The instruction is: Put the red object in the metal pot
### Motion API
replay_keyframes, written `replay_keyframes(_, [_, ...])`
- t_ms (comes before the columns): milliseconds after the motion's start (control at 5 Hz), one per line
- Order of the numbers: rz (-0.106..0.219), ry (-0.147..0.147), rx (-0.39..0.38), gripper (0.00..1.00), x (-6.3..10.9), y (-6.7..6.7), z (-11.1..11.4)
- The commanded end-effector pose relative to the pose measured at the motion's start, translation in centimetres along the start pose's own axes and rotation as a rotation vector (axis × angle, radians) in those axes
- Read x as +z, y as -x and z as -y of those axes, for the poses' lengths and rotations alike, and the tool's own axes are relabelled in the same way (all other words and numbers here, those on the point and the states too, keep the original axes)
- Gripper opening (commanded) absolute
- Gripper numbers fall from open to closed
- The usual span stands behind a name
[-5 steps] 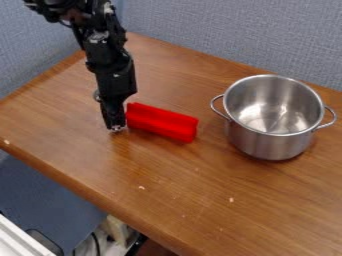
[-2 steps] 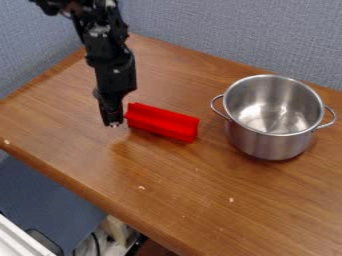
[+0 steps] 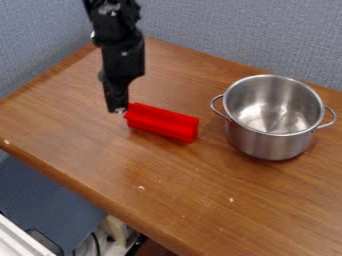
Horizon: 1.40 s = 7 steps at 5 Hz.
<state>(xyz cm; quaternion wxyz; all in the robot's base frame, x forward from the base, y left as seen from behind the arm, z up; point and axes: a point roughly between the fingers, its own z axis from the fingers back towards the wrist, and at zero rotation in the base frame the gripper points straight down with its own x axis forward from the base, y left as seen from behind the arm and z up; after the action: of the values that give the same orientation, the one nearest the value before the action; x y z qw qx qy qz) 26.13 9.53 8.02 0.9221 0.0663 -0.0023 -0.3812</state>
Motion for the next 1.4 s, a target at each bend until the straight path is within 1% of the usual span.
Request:
replay_keyframes(0, [0.048, -0.083, -0.019, 0.0, 2.6, -1.6, -0.8])
replay_keyframes(200, [0.065, -0.091, -0.044, 0.0, 2.0, -2.5, 0.1])
replay_keyframes(400, [0.082, -0.104, -0.06, 0.0, 2.2, -3.0, 0.9])
replay_keyframes(600, [0.1, -0.148, -0.068, 0.0, 3.3, -3.5, 1.1])
replay_keyframes(800, [0.102, -0.195, -0.071, 0.0, 4.9, -3.8, 1.0])
replay_keyframes(1000, [0.093, -0.223, -0.054, 1.0, 6.2, -3.4, 1.0])
replay_keyframes(1200, [0.082, -0.229, 0.01, 1.0, 7.0, -1.8, 0.0])
